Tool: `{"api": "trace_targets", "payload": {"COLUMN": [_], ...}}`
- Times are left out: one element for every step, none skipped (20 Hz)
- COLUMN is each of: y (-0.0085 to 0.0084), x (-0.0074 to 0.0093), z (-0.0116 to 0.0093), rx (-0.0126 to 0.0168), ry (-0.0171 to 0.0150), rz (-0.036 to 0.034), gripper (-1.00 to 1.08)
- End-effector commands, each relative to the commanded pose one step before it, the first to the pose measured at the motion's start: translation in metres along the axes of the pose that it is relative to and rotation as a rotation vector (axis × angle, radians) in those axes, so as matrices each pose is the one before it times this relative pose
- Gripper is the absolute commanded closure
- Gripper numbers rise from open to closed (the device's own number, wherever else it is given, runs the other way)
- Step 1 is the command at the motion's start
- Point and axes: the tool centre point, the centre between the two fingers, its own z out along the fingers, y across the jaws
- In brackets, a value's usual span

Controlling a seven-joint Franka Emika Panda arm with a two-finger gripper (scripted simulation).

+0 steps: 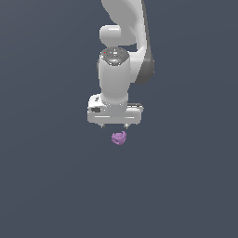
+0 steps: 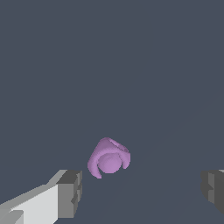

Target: Pick up the object and move it to a goal position.

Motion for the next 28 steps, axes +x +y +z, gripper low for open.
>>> {"api": "trace_targets", "payload": {"y": [0.00163,-0.00052,-0.00048,-0.00009,-0.00019,-0.00022,-0.00033,-0.00040,-0.00051,-0.00062,-0.00069,-0.00073,-0.00077,-0.00080,-0.00082,-0.00085,-0.00087,-0.00086,-0.00084,-0.00081,-0.00075,-0.00068,-0.00055,-0.00042,-0.00028,-0.00018,-0.00009,-0.00001], "x": [0.00094,-0.00022,-0.00031,-0.00016,-0.00017,-0.00023,-0.00033,-0.00045,-0.00056,-0.00068,-0.00079,-0.00089,-0.00099,-0.00110,-0.00122,-0.00135,-0.00150,-0.00164,-0.00178,-0.00194,-0.00210,-0.00226,-0.00229,-0.00220,-0.00209,-0.00198,-0.00187,-0.00175], "z": [-0.00114,0.00022,0.00040,0.00049,0.00057,0.00081,0.00110,0.00141,0.00171,0.00200,0.00226,0.00250,0.00274,0.00299,0.00324,0.00351,0.00377,0.00403,0.00428,0.00454,0.00479,0.00504,0.00498,0.00469,0.00440,0.00411,0.00383,0.00355], "rx": [-0.00393,0.00072,0.00089,0.00053,0.00024,0.00031,0.00049,0.00073,0.00093,0.00109,0.00123,0.00131,0.00136,0.00140,0.00145,0.00150,0.00152,0.00151,0.00147,0.00142,0.00133,0.00122,0.00102,0.00079,0.00059,0.00041,0.00027,0.00015], "ry": [0.00282,-0.00059,-0.00072,-0.00044,-0.00020,-0.00026,-0.00043,-0.00064,-0.00084,-0.00102,-0.00119,-0.00132,-0.00144,-0.00156,-0.00171,-0.00189,-0.00206,-0.00222,-0.00237,-0.00253,-0.00269,-0.00283,-0.00280,-0.00262,-0.00245,-0.00227,-0.00209,-0.00191], "rz": [-0.00012,-0.00029,0.00077,0.00195,0.00299,0.00435,0.00574,0.00721,0.00859,0.00994,0.01128,0.01254,0.01384,0.01520,0.01657,0.01798,0.01939,0.02082,0.02228,0.02373,0.02521,0.02670,0.02661,0.02521,0.02384,0.02243,0.02101,0.01958], "gripper": [-0.92,-0.92,-0.92,-0.92,-0.92,-0.92,-0.92,-0.92,-0.92,-0.92,-0.92,-0.92,-0.92,-0.92,-0.92,-0.92,-0.92,-0.92,-0.92,-0.92,-0.92,-0.92,-0.92,-0.92,-0.92,-0.92,-0.92,-0.92]}}
